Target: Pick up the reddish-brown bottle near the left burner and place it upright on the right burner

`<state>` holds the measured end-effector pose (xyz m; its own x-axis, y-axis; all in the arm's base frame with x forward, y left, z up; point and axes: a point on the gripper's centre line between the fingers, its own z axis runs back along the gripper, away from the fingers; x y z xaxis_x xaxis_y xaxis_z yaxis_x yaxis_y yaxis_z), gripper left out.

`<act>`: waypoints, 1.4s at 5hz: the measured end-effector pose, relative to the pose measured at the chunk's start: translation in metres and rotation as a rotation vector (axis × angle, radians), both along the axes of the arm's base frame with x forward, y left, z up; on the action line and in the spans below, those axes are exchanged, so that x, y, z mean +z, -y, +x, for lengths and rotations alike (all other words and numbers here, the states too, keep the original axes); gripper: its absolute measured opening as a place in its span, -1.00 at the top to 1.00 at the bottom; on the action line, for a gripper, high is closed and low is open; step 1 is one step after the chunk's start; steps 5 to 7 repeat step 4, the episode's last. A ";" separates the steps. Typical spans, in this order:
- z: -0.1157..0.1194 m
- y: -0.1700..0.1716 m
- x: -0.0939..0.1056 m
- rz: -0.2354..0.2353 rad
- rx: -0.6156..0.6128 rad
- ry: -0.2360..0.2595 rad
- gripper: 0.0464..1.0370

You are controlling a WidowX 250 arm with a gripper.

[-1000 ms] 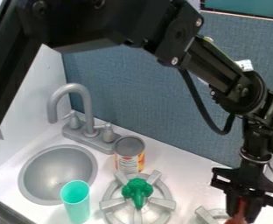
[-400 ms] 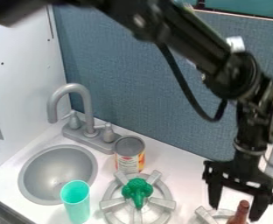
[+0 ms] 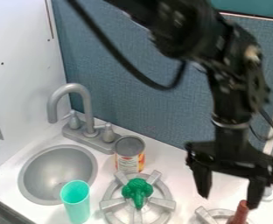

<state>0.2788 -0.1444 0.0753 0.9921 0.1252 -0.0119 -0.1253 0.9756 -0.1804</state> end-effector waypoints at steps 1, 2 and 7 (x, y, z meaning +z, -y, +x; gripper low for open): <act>-0.023 -0.036 0.004 0.106 0.032 -0.013 -0.93; -0.030 -0.084 0.002 0.191 0.066 -0.003 -0.93; -0.029 -0.182 -0.013 0.177 0.140 -0.013 -0.93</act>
